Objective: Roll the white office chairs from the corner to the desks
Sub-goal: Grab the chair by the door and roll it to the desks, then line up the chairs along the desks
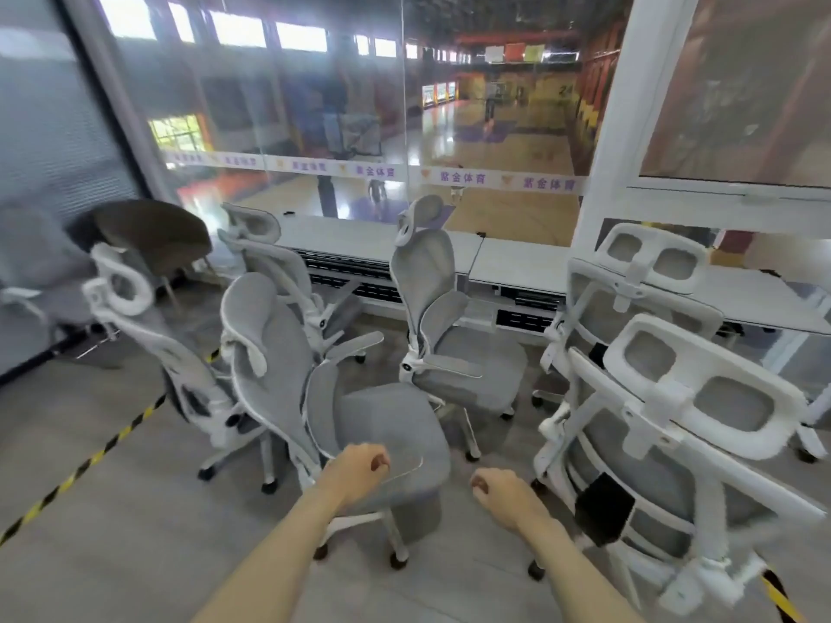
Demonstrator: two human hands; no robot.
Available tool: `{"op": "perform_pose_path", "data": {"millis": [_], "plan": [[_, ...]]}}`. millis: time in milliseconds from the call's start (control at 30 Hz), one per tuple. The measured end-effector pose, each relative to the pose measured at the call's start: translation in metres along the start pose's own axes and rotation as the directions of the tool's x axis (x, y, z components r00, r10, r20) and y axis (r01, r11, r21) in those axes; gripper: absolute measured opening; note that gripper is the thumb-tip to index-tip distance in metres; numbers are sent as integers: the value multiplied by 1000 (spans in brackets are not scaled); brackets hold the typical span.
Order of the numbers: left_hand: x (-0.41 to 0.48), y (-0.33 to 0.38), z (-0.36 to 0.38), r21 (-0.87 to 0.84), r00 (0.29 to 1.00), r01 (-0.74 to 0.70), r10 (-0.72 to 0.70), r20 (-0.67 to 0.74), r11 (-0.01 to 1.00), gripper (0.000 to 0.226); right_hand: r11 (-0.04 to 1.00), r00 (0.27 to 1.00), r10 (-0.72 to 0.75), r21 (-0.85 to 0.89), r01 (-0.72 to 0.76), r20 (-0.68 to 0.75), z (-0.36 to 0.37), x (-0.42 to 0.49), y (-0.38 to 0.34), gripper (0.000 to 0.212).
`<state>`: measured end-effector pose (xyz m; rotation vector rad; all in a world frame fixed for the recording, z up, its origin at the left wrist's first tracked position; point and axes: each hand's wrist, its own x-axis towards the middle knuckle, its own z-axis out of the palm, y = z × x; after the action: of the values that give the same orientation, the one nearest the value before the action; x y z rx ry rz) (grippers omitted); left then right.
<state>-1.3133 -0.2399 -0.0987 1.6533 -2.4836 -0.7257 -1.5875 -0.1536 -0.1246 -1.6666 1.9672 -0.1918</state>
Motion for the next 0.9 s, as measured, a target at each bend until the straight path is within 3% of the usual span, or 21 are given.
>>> {"op": "perform_pose_path", "data": {"millis": [333, 433, 600, 900], "plan": [[-89, -177, -49, -189, 948, 267, -293, -122, 945, 15, 962, 954, -270, 75, 262, 128, 93, 37, -195, 30], [-98, -236, -65, -200, 944, 269, -299, -138, 942, 26, 949, 938, -309, 115, 293, 157, 120, 51, -257, 27], [-125, -331, -116, -187, 946, 277, -301, -117, 943, 15, 940, 928, -341, 66, 334, 149, 161, 86, -362, 28], [-138, -480, -215, -193, 887, 369, -407, -217, 909, 18, 927, 916, -371, 129, 353, 155, 207, 149, -524, 23]]}}
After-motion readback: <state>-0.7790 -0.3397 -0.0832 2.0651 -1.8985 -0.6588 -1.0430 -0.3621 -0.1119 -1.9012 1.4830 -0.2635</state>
